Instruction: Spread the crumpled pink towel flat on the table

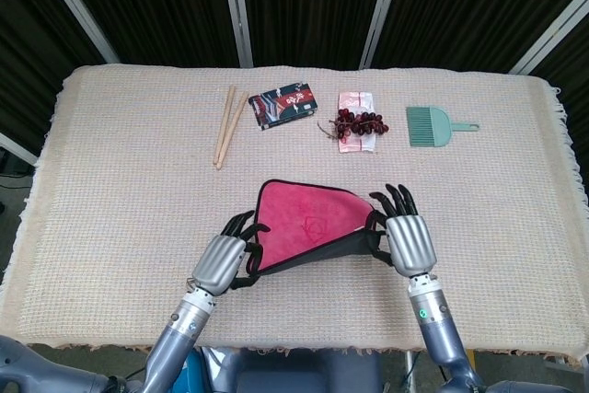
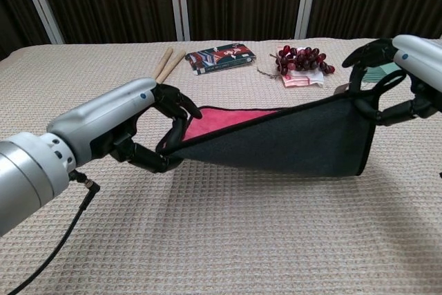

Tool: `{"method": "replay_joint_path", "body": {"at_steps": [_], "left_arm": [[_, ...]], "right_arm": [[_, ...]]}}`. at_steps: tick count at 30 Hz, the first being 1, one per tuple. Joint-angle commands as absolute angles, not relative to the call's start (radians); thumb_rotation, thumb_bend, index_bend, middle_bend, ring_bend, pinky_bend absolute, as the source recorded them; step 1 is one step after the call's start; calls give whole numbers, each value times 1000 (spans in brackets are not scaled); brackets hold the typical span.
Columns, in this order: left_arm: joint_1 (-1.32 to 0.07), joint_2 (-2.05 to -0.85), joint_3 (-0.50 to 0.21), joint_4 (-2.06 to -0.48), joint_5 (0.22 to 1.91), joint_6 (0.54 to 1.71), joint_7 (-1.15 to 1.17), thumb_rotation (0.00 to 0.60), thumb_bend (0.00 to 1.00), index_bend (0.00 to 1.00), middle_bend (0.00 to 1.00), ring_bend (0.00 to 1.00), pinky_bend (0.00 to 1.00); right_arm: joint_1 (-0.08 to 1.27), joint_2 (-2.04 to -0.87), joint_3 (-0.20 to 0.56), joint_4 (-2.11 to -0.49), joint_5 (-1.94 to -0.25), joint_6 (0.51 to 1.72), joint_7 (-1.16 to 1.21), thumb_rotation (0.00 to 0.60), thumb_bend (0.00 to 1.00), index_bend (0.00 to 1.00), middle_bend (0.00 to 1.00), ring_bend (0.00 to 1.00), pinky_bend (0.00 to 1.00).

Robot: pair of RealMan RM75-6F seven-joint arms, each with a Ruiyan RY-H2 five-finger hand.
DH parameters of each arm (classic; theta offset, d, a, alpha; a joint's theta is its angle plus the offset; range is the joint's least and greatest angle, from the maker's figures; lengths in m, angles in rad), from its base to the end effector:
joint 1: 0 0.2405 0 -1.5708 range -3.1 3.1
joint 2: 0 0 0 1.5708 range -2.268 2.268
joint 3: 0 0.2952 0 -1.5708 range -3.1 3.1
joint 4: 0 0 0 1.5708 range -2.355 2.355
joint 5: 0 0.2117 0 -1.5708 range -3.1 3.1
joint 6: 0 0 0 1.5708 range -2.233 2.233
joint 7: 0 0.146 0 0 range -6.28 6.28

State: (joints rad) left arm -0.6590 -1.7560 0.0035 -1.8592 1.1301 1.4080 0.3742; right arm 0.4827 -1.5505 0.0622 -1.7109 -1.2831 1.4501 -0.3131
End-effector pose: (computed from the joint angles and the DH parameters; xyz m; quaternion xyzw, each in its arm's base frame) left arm -0.1084 0.2477 -0.0518 -0.6478 -0.5000 -0.4810 0.3146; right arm -0.2020 -0.2788 0.0230 0.6152 -0.4103 0.4840 0.4678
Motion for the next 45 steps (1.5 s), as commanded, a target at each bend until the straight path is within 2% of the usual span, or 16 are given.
{"method": "replay_joint_path", "body": {"at_steps": [1,7,16,27,32,33,34,36,38,40,45], "left_arm": [[-633,-1760,28,-1858,1155,1407,361,600,504,696,225,4,69],[-591,-1772,64,-1854,1211,1393,356,600,505,696,225,5,69],[-547,-1770,77,-1864,1254,1380,360,600,505,695,224,5,69],[-479,-1707,111,-1877,1310,1370,324,600,502,693,224,5,68],[-460,-1686,122,-1875,1322,1343,299,600,468,674,211,5,68],[-459,-1682,123,-1875,1322,1335,296,600,437,649,201,5,66],[-458,-1679,126,-1875,1321,1325,298,600,390,606,187,4,63],[-458,-1666,132,-1880,1318,1300,304,600,293,490,155,2,48],[-460,-1651,136,-1888,1313,1277,306,600,209,364,124,0,30],[-462,-1636,138,-1898,1307,1254,305,600,142,259,99,0,15],[-466,-1605,134,-1919,1300,1224,299,600,71,165,74,0,9]], "right_arm": [[460,-1562,44,-1687,-1301,1452,-294,600,527,613,235,85,0],[424,-1578,25,-1675,-1342,1457,-280,600,527,613,235,85,0],[387,-1581,10,-1686,-1382,1461,-285,600,526,613,235,85,0],[349,-1633,-7,-1649,-1421,1442,-298,600,525,613,235,85,0],[335,-1659,-12,-1624,-1430,1430,-300,600,526,610,235,85,0],[333,-1663,-13,-1618,-1430,1426,-303,600,526,594,235,85,0],[331,-1666,-16,-1611,-1430,1420,-308,600,526,537,231,79,0],[326,-1670,-21,-1603,-1426,1407,-322,600,526,343,189,50,0],[322,-1671,-22,-1601,-1426,1401,-326,600,493,102,106,9,0],[318,-1672,-22,-1602,-1429,1398,-331,600,435,14,56,0,0],[313,-1671,-18,-1607,-1446,1403,-339,600,369,0,3,0,0]]}}
